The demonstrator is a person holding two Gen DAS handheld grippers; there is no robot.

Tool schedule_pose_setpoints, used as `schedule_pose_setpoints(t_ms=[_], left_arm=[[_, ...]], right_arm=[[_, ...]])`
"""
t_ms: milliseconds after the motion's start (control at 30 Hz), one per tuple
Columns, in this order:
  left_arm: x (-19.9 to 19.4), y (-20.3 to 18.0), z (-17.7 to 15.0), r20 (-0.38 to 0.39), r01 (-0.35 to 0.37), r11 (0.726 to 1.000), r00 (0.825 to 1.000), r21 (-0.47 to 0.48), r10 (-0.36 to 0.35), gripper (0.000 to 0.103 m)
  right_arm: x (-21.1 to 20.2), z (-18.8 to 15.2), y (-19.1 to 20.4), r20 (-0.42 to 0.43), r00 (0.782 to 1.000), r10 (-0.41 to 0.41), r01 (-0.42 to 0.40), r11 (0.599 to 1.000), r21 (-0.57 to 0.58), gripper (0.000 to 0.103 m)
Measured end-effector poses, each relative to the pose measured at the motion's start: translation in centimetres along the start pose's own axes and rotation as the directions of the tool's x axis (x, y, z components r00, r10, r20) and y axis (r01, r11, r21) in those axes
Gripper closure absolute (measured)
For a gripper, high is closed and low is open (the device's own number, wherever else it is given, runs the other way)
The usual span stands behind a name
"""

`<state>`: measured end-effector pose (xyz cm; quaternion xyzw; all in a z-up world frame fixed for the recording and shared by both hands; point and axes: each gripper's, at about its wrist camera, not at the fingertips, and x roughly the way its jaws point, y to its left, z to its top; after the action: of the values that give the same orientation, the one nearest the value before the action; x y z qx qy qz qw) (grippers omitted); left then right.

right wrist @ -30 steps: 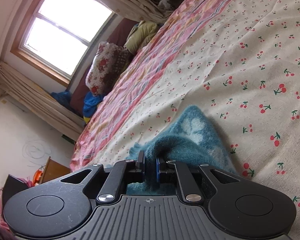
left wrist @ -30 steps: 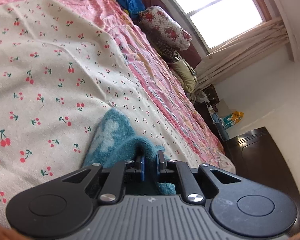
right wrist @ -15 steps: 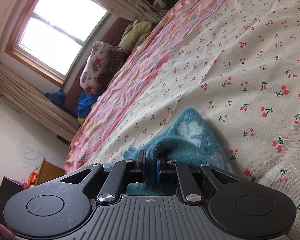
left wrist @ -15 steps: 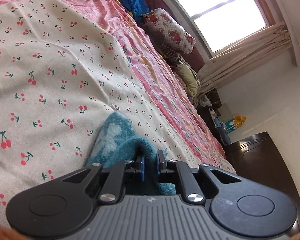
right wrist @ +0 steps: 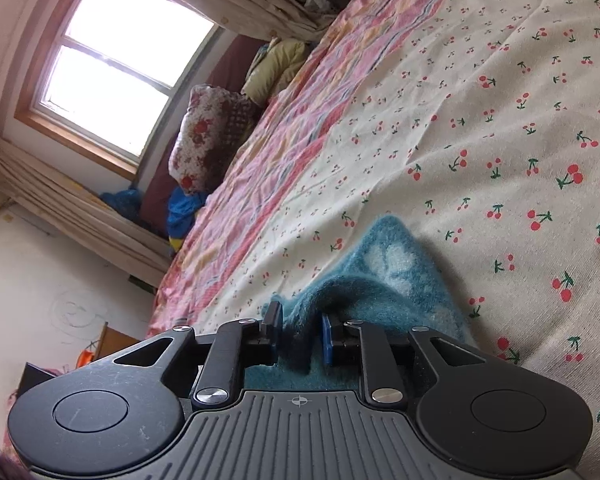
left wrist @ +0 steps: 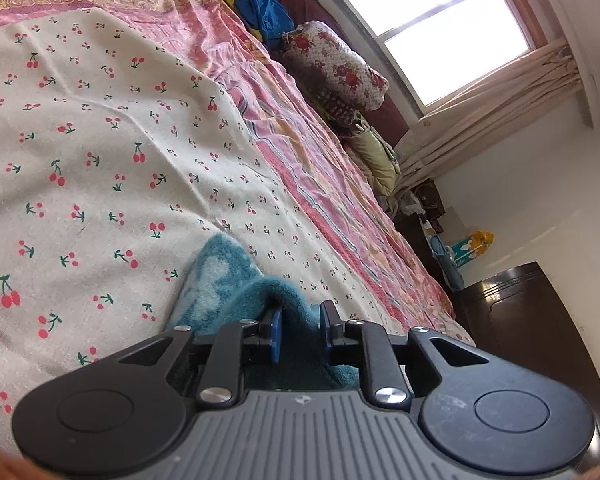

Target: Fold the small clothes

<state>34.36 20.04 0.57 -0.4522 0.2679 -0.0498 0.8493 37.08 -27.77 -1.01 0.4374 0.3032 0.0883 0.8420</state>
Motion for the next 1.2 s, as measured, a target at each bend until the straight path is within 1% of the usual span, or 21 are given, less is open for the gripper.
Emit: schedule_pose_setpoints(t_ms=[67, 133, 167, 200, 267, 367, 467, 533, 600, 667, 733, 767, 800, 833, 900, 933, 1000, 1100, 1167, 1200], left_arm=[[-0.1, 0.3, 0.1, 0.004, 0.018, 1.000, 1.000, -0.024, -0.017, 0.076], [-0.3, 0.5, 0.3, 0.018, 0.030, 0.998, 0.999, -0.046, -0.030, 0.072], [-0.6, 0.4, 0.5, 0.041, 0.023, 0.999, 0.999, -0.045, -0.021, 0.068], [-1.1, 0.3, 0.6, 0.081, 0.008, 1.000, 0.997, -0.029, -0.005, 0.061], [-2.1, -0.3, 1.1, 0.147, -0.017, 1.000, 0.989, 0.003, 0.016, 0.052], [-3.1, -1.0, 1.6, 0.169, -0.031, 0.999, 0.985, 0.044, 0.024, 0.051], [-3.6, -2.0, 0.7, 0.166, -0.094, 0.983, 0.984, 0.157, 0.068, 0.050], [-3.6, -2.4, -0.2, 0.147, -0.118, 0.968, 0.985, 0.221, 0.086, 0.049], [-3.2, -2.7, -1.1, 0.130, -0.138, 0.953, 0.986, 0.269, 0.106, 0.048], [-2.3, -3.0, -1.7, 0.112, -0.168, 0.936, 0.984, 0.310, 0.139, 0.048], [-1.2, -3.2, -2.2, 0.086, -0.195, 0.917, 0.981, 0.349, 0.176, 0.048], [-0.8, -3.2, -2.5, 0.086, -0.216, 0.905, 0.976, 0.367, 0.198, 0.048], [-0.4, -3.3, -2.8, 0.093, -0.244, 0.887, 0.970, 0.392, 0.225, 0.048], [-0.1, -3.4, -3.1, 0.106, -0.274, 0.867, 0.962, 0.417, 0.253, 0.048], [0.4, -3.1, -3.6, 0.125, -0.325, 0.835, 0.945, 0.444, 0.302, 0.049], [0.5, -2.8, -3.8, 0.120, -0.334, 0.831, 0.942, 0.444, 0.314, 0.049], [0.6, -2.1, -3.9, 0.104, -0.337, 0.838, 0.940, 0.428, 0.325, 0.049], [0.2, -1.8, -4.2, 0.118, -0.346, 0.841, 0.937, 0.416, 0.327, 0.049], [-0.1, -1.9, -4.4, 0.127, -0.348, 0.841, 0.937, 0.414, 0.325, 0.049], [-0.1, -1.8, -4.6, 0.122, -0.349, 0.840, 0.936, 0.415, 0.329, 0.049]], right_arm=[[-0.1, 0.0, -0.2, 0.000, 1.000, 0.012, -0.012, 1.000, 0.008, 0.082], [-0.3, 0.1, -0.2, -0.001, 0.999, 0.042, -0.042, 0.999, 0.017, 0.071], [-0.4, 0.1, -0.2, 0.001, 0.998, 0.055, -0.055, 0.998, 0.016, 0.068], [-0.6, 0.2, -0.1, 0.010, 0.998, 0.063, -0.064, 0.998, 0.008, 0.062], [-1.1, 0.6, 0.4, 0.034, 0.997, 0.071, -0.071, 0.997, -0.021, 0.060], [-1.6, 0.9, 1.1, 0.041, 0.997, 0.069, -0.066, 0.996, -0.057, 0.059], [-2.2, 0.6, 2.4, 0.068, 0.997, 0.019, -0.006, 0.982, -0.191, 0.059], [-2.3, 0.0, 3.3, 0.096, 0.995, -0.039, 0.066, 0.953, -0.296, 0.057], [-1.9, -0.8, 4.0, 0.122, 0.986, -0.111, 0.151, 0.901, -0.407, 0.057], [-0.7, -1.5, 4.3, 0.117, 0.977, -0.181, 0.215, 0.850, -0.482, 0.057], [0.7, -2.2, 4.6, 0.099, 0.968, -0.229, 0.246, 0.802, -0.544, 0.057], [1.3, -2.6, 4.8, 0.097, 0.964, -0.248, 0.258, 0.779, -0.572, 0.057], [1.8, -2.9, 4.9, 0.095, 0.960, -0.264, 0.268, 0.763, -0.589, 0.061], [2.3, -3.1, 5.0, 0.090, 0.957, -0.277, 0.273, 0.751, -0.601, 0.072], [3.2, -3.2, 5.1, 0.087, 0.945, -0.314, 0.298, 0.727, -0.619, 0.086], [3.6, -3.2, 5.1, 0.090, 0.940, -0.330, 0.312, 0.717, -0.624, 0.093], [3.5, -2.9, 4.8, 0.095, 0.936, -0.338, 0.322, 0.719, -0.616, 0.097], [3.0, -1.9, 4.8, 0.129, 0.934, -0.333, 0.343, 0.739, -0.580, 0.099], [2.6, -1.2, 4.9, 0.153, 0.933, -0.325, 0.353, 0.751, -0.558, 0.103], [2.7, -1.0, 4.8, 0.165, 0.929, -0.332, 0.366, 0.748, -0.554, 0.103]])
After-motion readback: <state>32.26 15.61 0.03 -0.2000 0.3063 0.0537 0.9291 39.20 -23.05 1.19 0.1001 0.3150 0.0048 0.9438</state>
